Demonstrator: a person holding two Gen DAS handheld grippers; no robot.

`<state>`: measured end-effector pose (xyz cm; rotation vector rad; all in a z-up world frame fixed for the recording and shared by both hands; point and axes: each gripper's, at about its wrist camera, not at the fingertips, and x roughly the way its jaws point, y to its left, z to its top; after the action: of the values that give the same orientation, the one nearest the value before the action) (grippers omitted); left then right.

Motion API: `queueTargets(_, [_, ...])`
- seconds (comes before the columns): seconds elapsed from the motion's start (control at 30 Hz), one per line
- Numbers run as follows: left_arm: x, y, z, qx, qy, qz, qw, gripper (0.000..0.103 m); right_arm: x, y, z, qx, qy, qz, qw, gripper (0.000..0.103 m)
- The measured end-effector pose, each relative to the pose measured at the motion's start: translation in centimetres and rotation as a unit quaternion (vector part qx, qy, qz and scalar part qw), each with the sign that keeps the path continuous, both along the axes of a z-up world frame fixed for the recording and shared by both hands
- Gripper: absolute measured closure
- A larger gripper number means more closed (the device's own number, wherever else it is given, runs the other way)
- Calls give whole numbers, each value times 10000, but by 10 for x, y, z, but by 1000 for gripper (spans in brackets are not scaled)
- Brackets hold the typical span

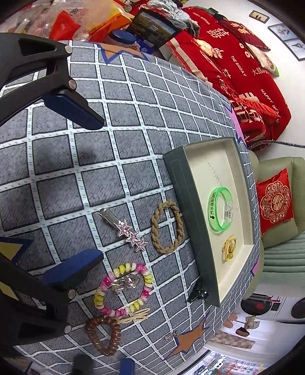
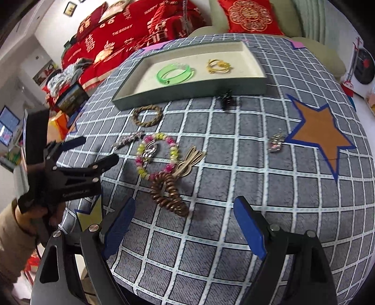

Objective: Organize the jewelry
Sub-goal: 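Grasp the pink star hair clip with the left tool while the right tool grasps the brown coiled hair tie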

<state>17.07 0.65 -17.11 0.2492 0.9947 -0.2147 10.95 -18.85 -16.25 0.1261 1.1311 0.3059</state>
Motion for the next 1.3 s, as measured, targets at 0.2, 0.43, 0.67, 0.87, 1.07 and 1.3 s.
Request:
queueTargets(0.2, [12,-4,-5,-25,116,-52,9999,5,4,6,-10,32,111,28,9999,15])
queueTargets(0.43, [17,-13,-4,-29,108,-233,9997,13,7,8,-17,70,215,-25,9997,28])
queueTargets(0.67, [17,-26,-2,24,145,-462,9988,33,10,10,-19,127,265,-13,9996,47])
queueTargets(0.87, [13,-32,-1,-87,231,-603,9979,59,8,14,-19,143,252,47,9996,64])
queueTargets(1.07, [8,-34,-1,-177,264,-581,9978,75,6,11,-15,186,189,-39,9996,92])
queueTargets(1.3, [1,-18,6,-628,338,-215,9972,75,1,-4,-2,431,86,-170,9989,92])
